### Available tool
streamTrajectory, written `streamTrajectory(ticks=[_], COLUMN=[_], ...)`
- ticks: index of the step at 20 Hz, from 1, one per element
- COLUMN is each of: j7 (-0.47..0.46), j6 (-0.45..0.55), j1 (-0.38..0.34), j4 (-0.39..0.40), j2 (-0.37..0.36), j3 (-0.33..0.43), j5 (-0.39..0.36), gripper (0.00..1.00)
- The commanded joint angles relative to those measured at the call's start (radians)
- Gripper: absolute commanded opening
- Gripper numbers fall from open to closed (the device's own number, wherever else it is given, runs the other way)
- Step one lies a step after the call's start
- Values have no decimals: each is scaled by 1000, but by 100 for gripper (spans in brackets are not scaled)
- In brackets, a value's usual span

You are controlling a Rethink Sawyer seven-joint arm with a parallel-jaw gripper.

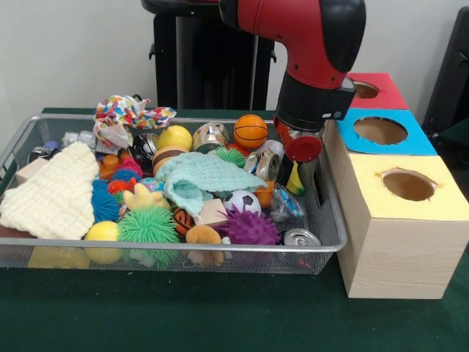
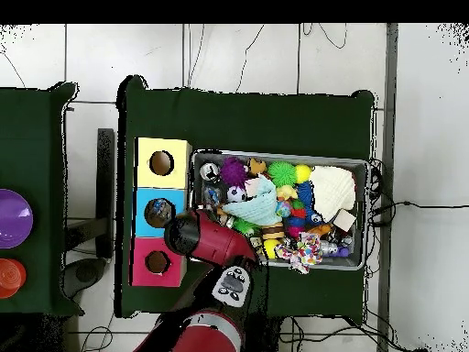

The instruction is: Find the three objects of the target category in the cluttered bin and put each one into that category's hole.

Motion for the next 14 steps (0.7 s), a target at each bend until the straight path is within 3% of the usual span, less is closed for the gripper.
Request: streamTrajectory(ticks=[1,10,14], j7=[110,147,154], j6=[90,307,359], j1=[-29,-14,-10], j4=[-96,-151,-182], j2=[32,-15,-18], j3=[41,-1,-18], j5=[52,58,49], gripper=[0,0,0])
